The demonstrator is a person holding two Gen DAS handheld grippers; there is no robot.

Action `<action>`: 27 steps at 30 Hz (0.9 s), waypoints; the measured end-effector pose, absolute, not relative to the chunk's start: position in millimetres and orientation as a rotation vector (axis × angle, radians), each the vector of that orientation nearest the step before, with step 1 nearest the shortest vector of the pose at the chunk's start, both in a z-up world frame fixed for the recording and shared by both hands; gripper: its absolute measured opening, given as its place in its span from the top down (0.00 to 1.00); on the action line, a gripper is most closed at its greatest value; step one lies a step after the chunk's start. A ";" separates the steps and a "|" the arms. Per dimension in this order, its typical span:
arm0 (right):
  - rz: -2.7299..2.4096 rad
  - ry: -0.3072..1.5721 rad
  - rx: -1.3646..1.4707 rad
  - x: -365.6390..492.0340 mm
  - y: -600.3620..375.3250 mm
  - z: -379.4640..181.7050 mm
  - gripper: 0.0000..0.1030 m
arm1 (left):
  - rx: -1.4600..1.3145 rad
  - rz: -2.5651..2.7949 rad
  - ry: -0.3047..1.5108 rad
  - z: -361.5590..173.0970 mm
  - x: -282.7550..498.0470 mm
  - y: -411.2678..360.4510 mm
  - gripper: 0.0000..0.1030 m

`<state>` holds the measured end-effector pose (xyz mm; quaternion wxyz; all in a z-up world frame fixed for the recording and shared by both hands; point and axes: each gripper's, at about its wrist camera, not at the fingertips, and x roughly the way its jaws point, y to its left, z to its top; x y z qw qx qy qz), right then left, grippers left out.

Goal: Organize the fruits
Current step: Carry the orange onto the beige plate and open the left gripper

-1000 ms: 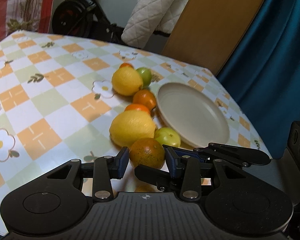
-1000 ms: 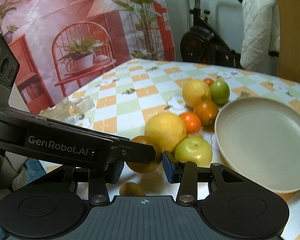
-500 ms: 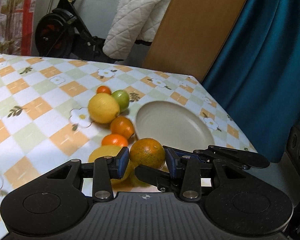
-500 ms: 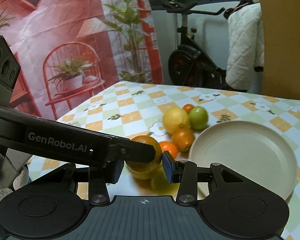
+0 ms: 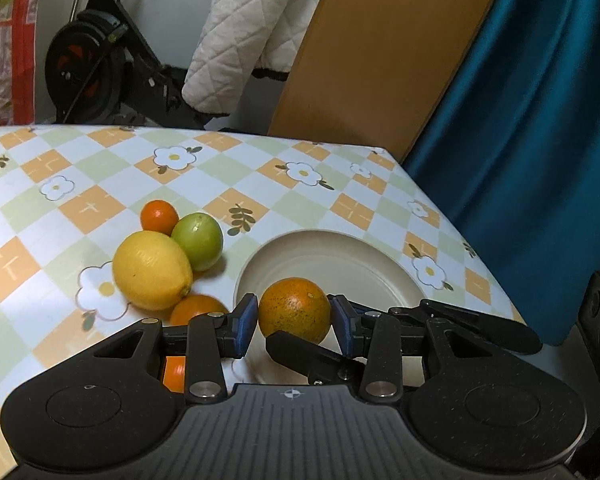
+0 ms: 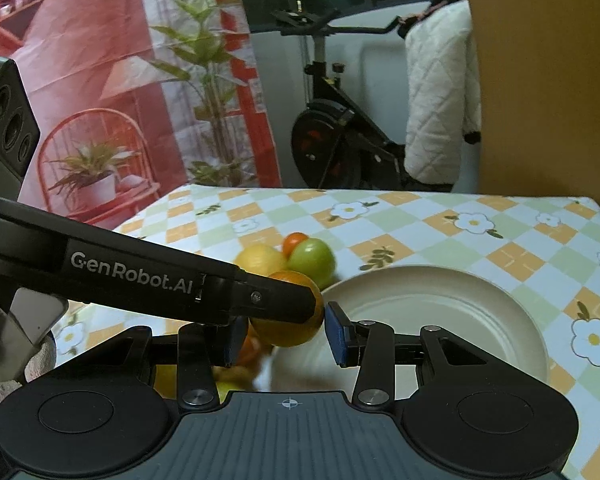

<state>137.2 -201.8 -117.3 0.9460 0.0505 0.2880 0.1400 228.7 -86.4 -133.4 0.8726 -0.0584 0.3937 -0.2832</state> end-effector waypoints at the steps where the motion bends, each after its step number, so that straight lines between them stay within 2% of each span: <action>1: 0.281 0.590 0.098 141.3 -203.6 -120.0 0.63 | -0.128 -0.591 0.832 -134.8 233.4 -86.5 0.58; 12: 0.250 0.642 0.114 182.7 -224.2 -141.1 0.63 | -0.108 -0.579 0.895 -154.3 273.3 -112.0 0.58; 27: 0.233 0.670 0.137 200.7 -230.0 -152.8 0.63 | -0.068 -0.552 0.902 -162.0 281.3 -121.2 0.57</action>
